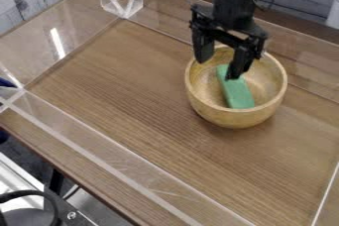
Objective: Remove the green block from inside the brown bowl and put it on the table
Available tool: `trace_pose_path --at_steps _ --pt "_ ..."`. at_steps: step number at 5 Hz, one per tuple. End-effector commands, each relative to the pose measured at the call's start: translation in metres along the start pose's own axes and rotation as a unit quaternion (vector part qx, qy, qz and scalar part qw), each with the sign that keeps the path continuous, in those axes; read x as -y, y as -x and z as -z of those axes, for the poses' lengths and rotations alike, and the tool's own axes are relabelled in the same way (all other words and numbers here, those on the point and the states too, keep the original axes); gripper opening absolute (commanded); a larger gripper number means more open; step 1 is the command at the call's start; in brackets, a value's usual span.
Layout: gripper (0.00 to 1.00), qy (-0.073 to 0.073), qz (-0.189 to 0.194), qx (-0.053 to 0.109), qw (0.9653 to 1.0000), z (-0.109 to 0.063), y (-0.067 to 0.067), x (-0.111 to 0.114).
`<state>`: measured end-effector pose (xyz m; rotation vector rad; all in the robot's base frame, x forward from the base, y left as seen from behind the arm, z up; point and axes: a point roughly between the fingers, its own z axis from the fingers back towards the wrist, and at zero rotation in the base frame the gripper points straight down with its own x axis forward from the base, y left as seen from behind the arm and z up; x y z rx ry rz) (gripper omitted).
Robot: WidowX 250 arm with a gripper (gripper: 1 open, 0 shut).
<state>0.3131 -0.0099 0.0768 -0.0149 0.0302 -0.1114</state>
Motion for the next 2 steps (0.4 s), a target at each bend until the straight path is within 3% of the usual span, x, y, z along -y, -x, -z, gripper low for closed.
trace_pose_path --at_steps 1,2 --pt "1.00 0.001 -0.001 0.041 0.9992 -0.0108 -0.0146 0.0029" --pt "1.00 0.006 -0.003 0.046 0.9989 -0.0054 -0.0171 0.0048"
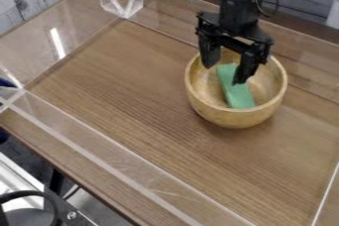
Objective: Remove the green block from inside the brown bowl and put it on the table
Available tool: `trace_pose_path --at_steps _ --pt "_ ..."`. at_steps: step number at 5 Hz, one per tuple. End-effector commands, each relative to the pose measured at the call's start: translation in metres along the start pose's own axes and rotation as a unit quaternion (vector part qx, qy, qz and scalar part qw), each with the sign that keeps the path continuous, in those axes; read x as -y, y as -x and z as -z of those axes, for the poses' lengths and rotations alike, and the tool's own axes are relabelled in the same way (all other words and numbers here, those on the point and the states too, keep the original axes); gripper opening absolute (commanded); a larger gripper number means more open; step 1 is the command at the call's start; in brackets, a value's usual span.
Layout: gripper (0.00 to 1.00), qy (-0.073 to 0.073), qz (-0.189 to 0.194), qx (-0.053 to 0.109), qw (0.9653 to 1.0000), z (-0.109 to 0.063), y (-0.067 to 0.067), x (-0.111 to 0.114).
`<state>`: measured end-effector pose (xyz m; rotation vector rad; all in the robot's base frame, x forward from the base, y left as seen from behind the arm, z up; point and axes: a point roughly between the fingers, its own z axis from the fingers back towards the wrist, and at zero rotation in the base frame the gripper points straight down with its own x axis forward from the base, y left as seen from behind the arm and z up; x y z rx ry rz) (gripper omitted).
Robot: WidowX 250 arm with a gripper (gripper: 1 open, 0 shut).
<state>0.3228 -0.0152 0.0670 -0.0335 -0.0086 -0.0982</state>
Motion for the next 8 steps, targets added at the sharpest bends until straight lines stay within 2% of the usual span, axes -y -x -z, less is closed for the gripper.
trace_pose_path --at_steps 1,3,5,7,8 --pt "1.00 -0.001 -0.008 0.026 0.9996 -0.005 -0.010 -0.002" --pt "1.00 0.004 -0.039 0.032 0.9987 0.013 -0.018 -0.010" --pt "1.00 -0.010 -0.047 0.049 0.9976 0.010 -0.017 -0.003" --pt "1.00 -0.018 -0.033 0.037 0.9986 0.023 -0.018 -0.008" --pt "1.00 -0.011 -0.041 0.041 0.9983 0.032 -0.026 -0.013"
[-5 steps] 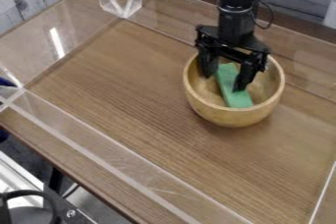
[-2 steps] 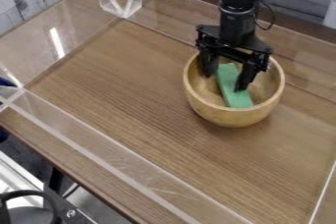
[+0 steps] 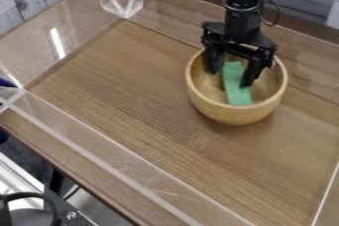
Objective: Remove the green block from inside the brown bowl and put it on the table
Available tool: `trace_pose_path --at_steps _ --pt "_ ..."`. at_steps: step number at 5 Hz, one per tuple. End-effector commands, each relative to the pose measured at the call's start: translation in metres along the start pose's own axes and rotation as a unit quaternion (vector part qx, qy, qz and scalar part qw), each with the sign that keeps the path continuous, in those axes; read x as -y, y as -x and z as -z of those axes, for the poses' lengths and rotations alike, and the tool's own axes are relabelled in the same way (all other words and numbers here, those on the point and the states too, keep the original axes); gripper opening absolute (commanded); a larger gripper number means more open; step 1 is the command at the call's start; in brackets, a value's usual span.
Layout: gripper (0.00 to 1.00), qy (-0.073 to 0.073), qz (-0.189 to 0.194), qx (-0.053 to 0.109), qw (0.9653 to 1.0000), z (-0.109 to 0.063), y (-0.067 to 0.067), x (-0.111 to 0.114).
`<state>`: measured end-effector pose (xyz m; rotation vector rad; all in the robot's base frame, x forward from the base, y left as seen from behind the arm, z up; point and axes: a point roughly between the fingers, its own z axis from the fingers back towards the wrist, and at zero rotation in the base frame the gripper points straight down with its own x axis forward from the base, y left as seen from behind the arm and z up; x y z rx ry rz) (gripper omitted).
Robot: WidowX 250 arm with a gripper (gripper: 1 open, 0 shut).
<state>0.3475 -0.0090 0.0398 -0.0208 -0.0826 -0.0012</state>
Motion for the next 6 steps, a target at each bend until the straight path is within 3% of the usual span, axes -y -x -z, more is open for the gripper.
trace_pose_path --at_steps 1,2,3,5,6 --pt "1.00 0.003 -0.002 0.006 1.0000 0.015 -0.012 -0.006" --pt "1.00 0.007 -0.018 0.026 0.9995 0.011 -0.020 -0.004" --pt "1.00 0.009 -0.031 0.036 0.9988 0.015 -0.023 -0.002" --pt "1.00 0.005 -0.029 0.014 0.9995 0.020 -0.018 0.002" --pt "0.00 0.002 -0.030 0.002 0.9995 0.021 -0.018 -0.002"
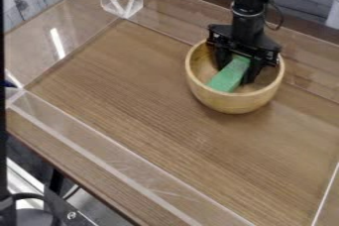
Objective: Remove the green block from inside the brown bowl and put it on the table
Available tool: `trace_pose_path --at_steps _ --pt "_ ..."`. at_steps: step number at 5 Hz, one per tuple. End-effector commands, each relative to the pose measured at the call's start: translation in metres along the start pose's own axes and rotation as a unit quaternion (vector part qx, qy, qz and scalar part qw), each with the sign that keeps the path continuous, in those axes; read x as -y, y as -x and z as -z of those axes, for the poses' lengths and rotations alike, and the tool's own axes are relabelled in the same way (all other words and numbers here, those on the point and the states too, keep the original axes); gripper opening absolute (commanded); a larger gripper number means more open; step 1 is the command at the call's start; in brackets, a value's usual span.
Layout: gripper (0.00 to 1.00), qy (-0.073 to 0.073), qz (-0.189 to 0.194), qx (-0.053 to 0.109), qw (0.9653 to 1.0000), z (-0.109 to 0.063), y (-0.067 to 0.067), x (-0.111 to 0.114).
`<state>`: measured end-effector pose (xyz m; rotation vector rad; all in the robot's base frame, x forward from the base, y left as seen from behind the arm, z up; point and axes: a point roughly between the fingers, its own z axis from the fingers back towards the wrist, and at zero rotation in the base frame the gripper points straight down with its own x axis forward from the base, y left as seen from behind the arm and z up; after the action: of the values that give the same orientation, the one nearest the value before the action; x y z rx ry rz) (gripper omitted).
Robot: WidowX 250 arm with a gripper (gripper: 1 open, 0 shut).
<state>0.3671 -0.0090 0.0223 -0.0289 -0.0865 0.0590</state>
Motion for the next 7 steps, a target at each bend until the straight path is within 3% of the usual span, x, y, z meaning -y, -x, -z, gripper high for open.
trace_pose_path --at_steps 1,2,3,4,7 --pt "0.00 -0.002 0.000 -0.009 1.0000 -0.001 0.001 -0.003" --pt "0.00 -0.001 -0.002 0.002 1.0000 -0.004 0.003 -0.003" --pt "1.00 0.002 -0.003 0.015 0.9999 -0.008 0.006 -0.002" --pt "0.00 0.004 0.004 0.009 0.9999 -0.011 0.003 -0.003" --pt "0.00 0.016 0.001 -0.008 0.9998 -0.020 -0.006 -0.001"
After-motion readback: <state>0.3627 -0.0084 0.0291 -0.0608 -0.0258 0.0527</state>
